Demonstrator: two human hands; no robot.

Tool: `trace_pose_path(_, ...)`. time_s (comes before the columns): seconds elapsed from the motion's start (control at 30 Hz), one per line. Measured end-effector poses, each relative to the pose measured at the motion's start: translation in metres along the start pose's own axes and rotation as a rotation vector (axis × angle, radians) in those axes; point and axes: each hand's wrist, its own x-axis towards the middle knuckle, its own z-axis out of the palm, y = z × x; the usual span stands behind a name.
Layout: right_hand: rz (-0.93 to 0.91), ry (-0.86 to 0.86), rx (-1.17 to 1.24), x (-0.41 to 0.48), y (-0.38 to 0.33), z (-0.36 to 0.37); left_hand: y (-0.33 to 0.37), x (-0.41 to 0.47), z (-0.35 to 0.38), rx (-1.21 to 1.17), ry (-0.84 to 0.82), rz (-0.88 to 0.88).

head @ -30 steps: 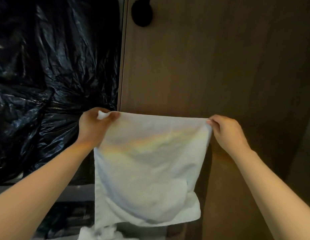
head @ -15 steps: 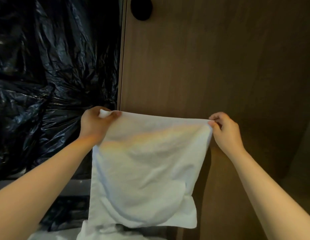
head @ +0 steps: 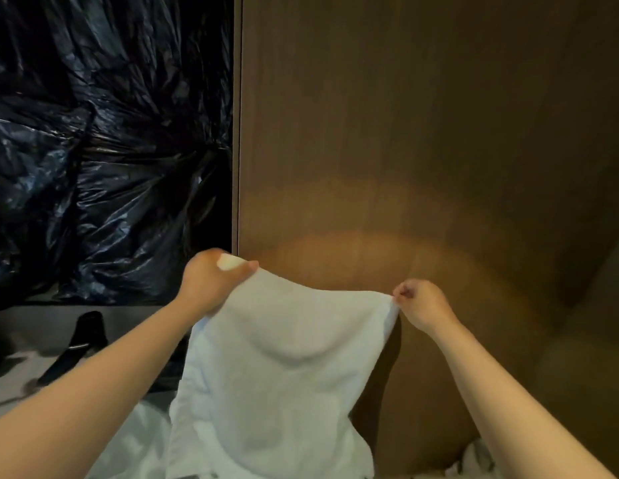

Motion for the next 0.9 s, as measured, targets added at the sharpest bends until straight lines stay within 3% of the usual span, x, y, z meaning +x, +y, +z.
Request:
trace_pose_path(0.13,-0.004,-0.077,0.135,-0.04,0.005,0.032,-0.001,-0.032,0.014,-0.11,-0.193,-0.042)
trace_pose_path(0.27,-0.157,-0.136,0.302,-0.075,-0.016,0.05,0.007,-0.063,0.008,-0.327,-0.332,-0.108)
trace_pose_path(0.57,-0.379,-0.198,0.555,-0.114,-0.065,0.062,0.018,-0.107,-0.001,-0.416,-0.225,-0.019)
trace_pose_path(0.9,-0.411,-0.17,0.618,-0.121,-0.074,0.068,0.01,-0.127,0.003,-0.428,-0.181,0.037)
